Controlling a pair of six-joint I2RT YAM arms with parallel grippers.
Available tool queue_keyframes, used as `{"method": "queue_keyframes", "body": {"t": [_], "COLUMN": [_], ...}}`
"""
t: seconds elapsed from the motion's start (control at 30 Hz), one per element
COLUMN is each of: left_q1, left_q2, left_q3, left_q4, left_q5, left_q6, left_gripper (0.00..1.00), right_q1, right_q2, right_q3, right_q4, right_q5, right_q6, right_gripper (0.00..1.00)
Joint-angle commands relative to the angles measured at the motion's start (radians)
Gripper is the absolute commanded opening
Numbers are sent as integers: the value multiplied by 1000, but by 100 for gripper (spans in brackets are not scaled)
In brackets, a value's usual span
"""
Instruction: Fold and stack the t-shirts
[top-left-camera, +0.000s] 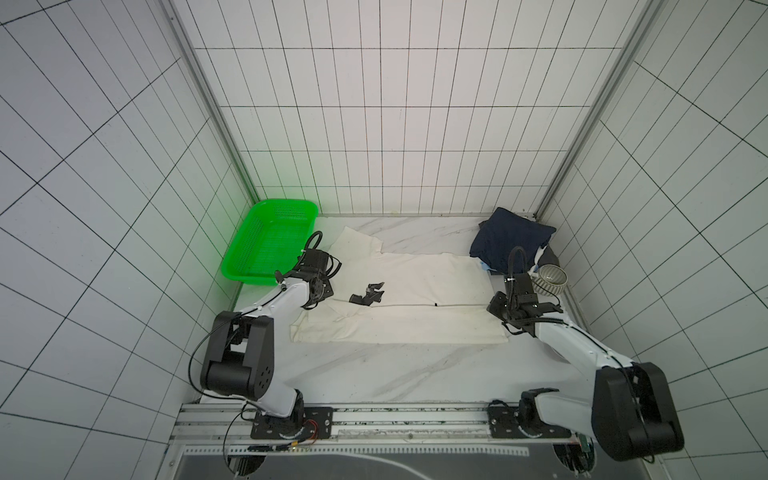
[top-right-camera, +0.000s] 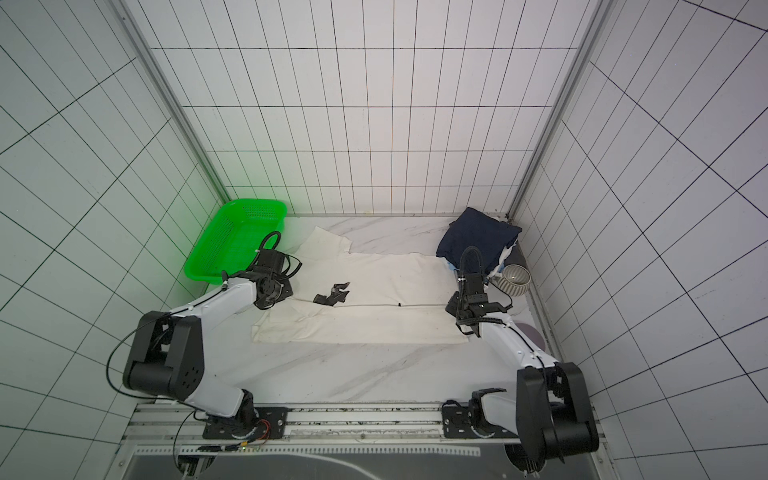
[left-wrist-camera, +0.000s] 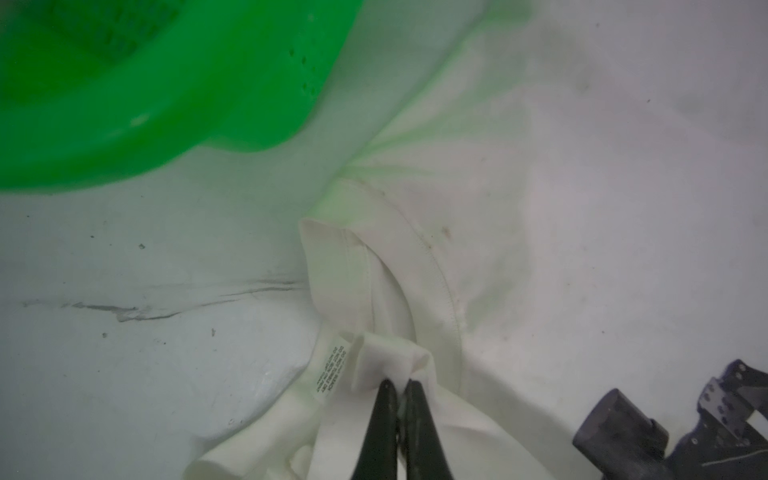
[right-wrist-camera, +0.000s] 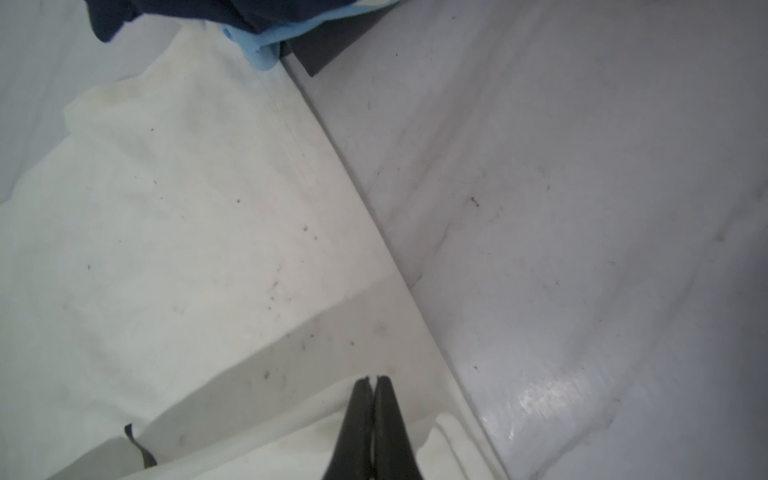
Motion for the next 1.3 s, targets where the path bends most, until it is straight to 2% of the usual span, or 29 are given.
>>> {"method": "queue_keyframes", "body": {"t": [0.0, 0.17, 0.23, 0.3, 0.47, 0.5, 0.57, 0.6, 0.63, 0.73, 0.83, 0.9, 0.97, 1.0, 1.07, 1.13, 1.2, 1.27], "left_q1": [3, 3, 3, 4, 3, 3, 3, 1, -3, -52, -127, -134, -113, -80, -25, -41, -92, -113], "left_q2": [45, 107, 133, 154, 195, 200, 199, 192, 184, 111, -21, -95, -121, -122, -133, -159, -164, -166], "left_q3": [44, 125, 165, 197, 284, 291, 291, 290, 289, 250, 129, 11, -75, -84, -157, -193, -181, -202], "left_q4": [41, 19, -4, -18, -62, -72, -84, -84, -92, -88, 23, 178, 327, 336, 418, 449, 373, 347], "left_q5": [34, 44, 41, 40, 54, 59, 62, 73, 76, 73, 129, 293, 444, 543, 610, 562, 469, 425], "left_q6": [28, 53, 65, 77, 122, 132, 140, 145, 147, 168, 191, 175, 123, 107, 14, -12, 7, -5], "left_gripper": [0, 0, 4, 7, 16, 20, 36, 91, 97, 97, 97, 98, 98, 97, 97, 97, 97, 96], "right_q1": [-15, -32, -41, -40, 22, 68, 183, 244, 291, 400, 436, 431, 415, 401, 370, 326, 278, 247], "right_q2": [81, 155, 157, 155, 26, -10, -41, -42, -36, 2, 10, 11, 32, 53, 84, 101, 103, 93], "right_q3": [42, 117, 143, 175, 151, 141, 129, 120, 110, 71, 27, -1, -12, -13, -15, -23, -28, -33], "right_q4": [26, -32, -46, -117, -96, -81, -55, -33, -13, 25, 46, 62, 66, 68, 68, 76, 86, 96], "right_q5": [-20, 25, 41, 40, -9, -17, -36, -54, -72, -96, -76, -43, -26, -25, -27, -38, -60, -78], "right_q6": [-38, -67, -93, -127, -179, -180, -179, -171, -166, -140, -133, -137, -144, -151, -160, -169, -179, -190], "right_gripper": [0, 8, 13, 38, 96, 98, 97, 95, 94, 87, 79, 69, 67, 66, 64, 62, 62, 62]}}
